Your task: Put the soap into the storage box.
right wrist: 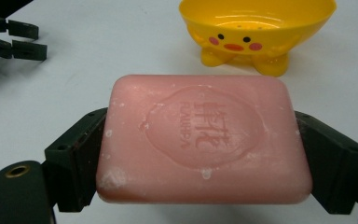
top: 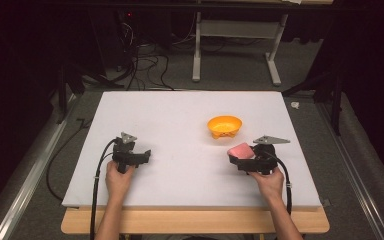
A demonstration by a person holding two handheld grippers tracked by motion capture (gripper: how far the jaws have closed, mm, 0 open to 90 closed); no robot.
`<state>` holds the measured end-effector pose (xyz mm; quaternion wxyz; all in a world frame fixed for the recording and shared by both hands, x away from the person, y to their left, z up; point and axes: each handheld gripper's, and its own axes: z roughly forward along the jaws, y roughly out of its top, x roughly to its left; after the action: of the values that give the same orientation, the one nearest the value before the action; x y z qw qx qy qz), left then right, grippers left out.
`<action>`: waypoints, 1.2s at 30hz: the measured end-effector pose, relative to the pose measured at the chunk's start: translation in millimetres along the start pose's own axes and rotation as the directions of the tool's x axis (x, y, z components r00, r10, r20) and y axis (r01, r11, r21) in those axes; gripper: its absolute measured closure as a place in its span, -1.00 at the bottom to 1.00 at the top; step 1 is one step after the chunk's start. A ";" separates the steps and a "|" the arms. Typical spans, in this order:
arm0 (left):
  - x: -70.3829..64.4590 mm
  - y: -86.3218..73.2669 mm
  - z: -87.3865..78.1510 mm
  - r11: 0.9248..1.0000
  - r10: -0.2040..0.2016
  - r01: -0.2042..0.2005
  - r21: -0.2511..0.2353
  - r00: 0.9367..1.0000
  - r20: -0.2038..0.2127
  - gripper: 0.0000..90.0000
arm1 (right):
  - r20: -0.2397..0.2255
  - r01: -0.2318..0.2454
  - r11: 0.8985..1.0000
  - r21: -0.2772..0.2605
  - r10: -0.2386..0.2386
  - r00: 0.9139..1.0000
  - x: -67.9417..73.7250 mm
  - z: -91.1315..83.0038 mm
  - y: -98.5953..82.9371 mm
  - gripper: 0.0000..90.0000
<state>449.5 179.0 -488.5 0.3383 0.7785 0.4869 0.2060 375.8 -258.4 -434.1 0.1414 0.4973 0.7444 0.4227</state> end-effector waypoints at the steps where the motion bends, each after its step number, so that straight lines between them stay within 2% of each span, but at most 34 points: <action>1: 0.0 0.0 0.1 1.000 0.000 0.000 -0.001 1.000 0.001 -0.66 | 0.000 -0.003 1.000 0.000 0.003 1.000 -0.2 -1.4 1.0 -0.70; 9: 0.0 0.0 0.1 1.000 0.000 0.000 -0.001 1.000 0.000 -0.66 | -0.001 0.010 1.000 -0.010 -0.010 1.000 -3.5 -10.4 16.0 -0.70; 18: 0.0 0.0 0.1 1.000 -0.001 0.001 -0.001 1.000 0.000 -0.66 | -0.014 0.017 1.000 -0.012 -0.017 1.000 -6.2 -10.8 30.2 -0.70; 25: 0.0 0.0 0.1 1.000 -0.001 0.001 -0.001 1.000 0.001 -0.66 | -0.034 -0.012 1.000 -0.003 0.011 0.999 -10.5 -7.2 42.7 -0.70; 36: 0.0 0.0 0.1 1.000 0.000 0.000 -0.001 1.000 0.001 -0.66 | -0.032 -0.026 0.999 0.022 0.027 0.999 -15.0 0.0 55.0 -0.70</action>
<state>449.6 179.0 -488.5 0.3389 0.7783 0.4868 0.2059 417.0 -263.1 -394.9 0.1181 0.5017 0.7444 0.4244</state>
